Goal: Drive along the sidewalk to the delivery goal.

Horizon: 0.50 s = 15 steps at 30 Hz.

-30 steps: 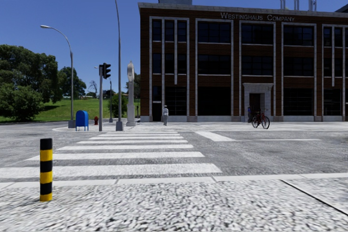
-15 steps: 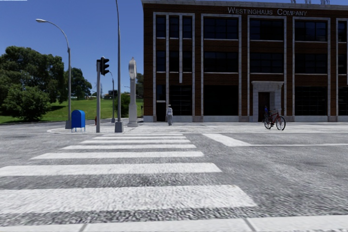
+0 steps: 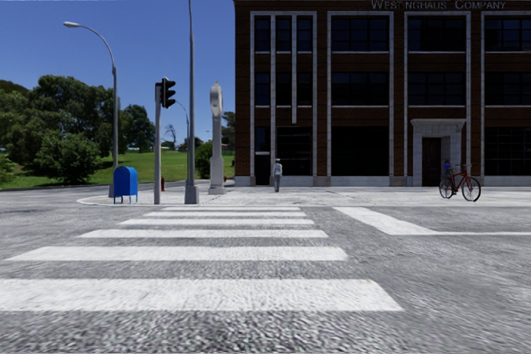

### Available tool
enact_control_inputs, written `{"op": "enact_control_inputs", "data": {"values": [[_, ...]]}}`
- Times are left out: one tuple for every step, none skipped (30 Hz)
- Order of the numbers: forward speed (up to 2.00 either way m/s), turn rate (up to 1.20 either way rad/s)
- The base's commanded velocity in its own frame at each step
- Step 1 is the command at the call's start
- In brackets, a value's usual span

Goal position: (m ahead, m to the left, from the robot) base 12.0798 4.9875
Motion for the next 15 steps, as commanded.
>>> {"op": "enact_control_inputs", "data": {"values": [[1.15,0.28],[1.15,0.28],[1.14,0.28],[1.14,0.28],[1.14,0.28],[1.14,0.28],[1.14,0.21],[1.14,0.15],[1.14,0.00],[1.14,0.00],[1.14,0.00],[1.14,0.00],[1.14,0.00],[1.14,0.00],[1.14,0.00]]}}
